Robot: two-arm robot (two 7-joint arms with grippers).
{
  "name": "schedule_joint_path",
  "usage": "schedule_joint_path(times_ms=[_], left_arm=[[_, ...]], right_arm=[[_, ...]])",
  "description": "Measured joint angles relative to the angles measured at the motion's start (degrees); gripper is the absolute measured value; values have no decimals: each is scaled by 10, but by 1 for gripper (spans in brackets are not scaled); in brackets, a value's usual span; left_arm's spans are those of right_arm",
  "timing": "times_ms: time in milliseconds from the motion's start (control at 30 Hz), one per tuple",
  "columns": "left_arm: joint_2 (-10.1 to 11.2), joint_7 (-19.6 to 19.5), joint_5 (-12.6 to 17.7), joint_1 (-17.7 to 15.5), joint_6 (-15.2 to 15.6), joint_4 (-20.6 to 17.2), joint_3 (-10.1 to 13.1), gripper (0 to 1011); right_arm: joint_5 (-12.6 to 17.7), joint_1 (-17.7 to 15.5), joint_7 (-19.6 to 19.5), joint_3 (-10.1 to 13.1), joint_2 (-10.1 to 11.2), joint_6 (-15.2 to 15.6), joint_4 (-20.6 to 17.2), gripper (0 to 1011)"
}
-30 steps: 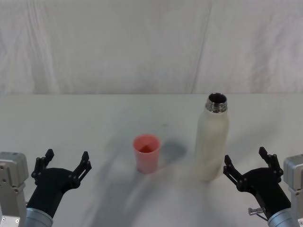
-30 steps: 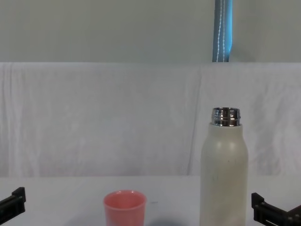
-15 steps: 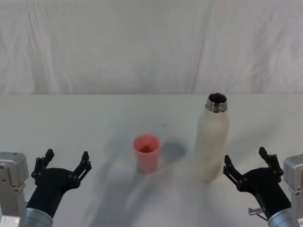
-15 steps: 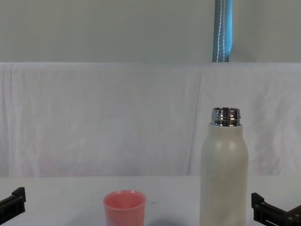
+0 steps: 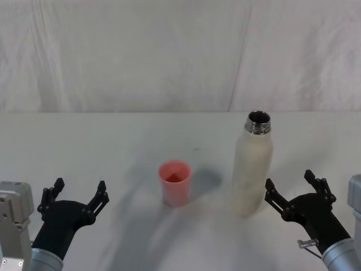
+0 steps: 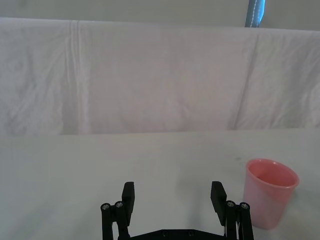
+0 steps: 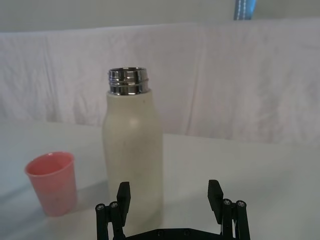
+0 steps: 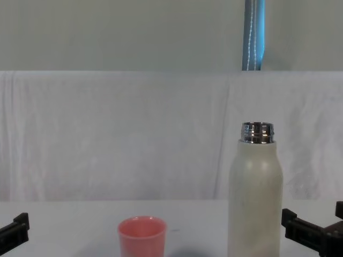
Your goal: Grasp the thermos with one hand and pour water into the cup lid.
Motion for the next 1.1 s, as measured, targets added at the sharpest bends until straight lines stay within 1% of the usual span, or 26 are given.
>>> schedule_joint_path(times_ms=[233,433,700,1100], left_arm=[[0,0,0,0,0,0,0,1001],[0,0,0,0,0,0,0,1001],[0,0,0,0,0,0,0,1001],[0,0,0,0,0,0,0,1001]], right_arm=[[15,10,37,4,6,9,0,1001],[22,17,54,1,11,11,0,1001],[25,29,62,-5,16,6,10,1001],[21,52,63,-10,16,-2,30,1001]])
